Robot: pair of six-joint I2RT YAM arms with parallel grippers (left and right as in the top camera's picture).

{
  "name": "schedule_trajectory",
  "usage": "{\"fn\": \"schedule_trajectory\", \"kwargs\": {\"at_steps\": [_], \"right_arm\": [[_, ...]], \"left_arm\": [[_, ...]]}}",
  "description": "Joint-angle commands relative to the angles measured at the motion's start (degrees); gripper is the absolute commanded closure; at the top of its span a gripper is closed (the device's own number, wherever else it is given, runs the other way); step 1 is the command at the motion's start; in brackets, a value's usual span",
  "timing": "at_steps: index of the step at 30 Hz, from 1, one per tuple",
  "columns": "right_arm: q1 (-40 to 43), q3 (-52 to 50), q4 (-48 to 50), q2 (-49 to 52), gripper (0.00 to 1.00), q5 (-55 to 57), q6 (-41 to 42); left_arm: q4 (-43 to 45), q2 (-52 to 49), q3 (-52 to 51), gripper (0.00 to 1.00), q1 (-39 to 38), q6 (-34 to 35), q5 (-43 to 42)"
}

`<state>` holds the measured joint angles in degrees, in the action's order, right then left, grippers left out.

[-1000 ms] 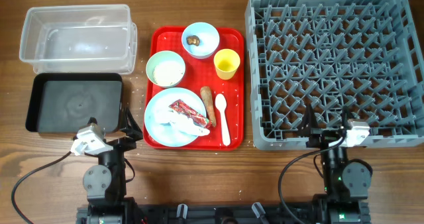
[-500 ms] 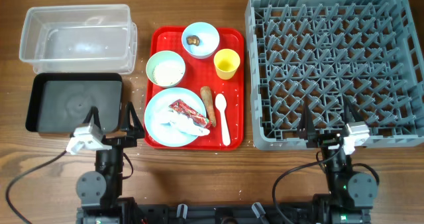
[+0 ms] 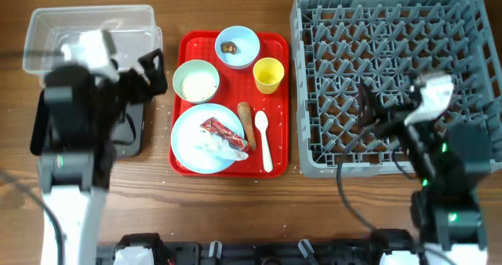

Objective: Sort waste into correct bins and load items into the dishwasher rack
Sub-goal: 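Reach the left gripper to the red wrapper and tissue on the plate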

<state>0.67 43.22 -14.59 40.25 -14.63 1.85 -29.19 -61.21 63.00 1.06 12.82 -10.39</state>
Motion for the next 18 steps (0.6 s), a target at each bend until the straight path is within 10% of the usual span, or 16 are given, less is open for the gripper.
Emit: {"fn": "schedule_trajectory", "kwargs": {"at_steps": [1,7,18], "right_arm": [[0.2,10.2,-7.2,7.7,0.00,-1.2,-0.4],[0.2,21.6,-20.3,18.9,0.00,-2.2,-0.3],[0.2,21.6,-21.9,22.6,0.00,-2.2,10.3]], "left_arm": [[-7.9,-11.5,12.2,0.00,-2.9,-2.7,-1.0],[-25.6,-29.0,27.7,0.00,-7.6,-3.6,1.2],[-25.9,-35.6,27.8,0.00,-10.3,0.3,-5.2]]}}
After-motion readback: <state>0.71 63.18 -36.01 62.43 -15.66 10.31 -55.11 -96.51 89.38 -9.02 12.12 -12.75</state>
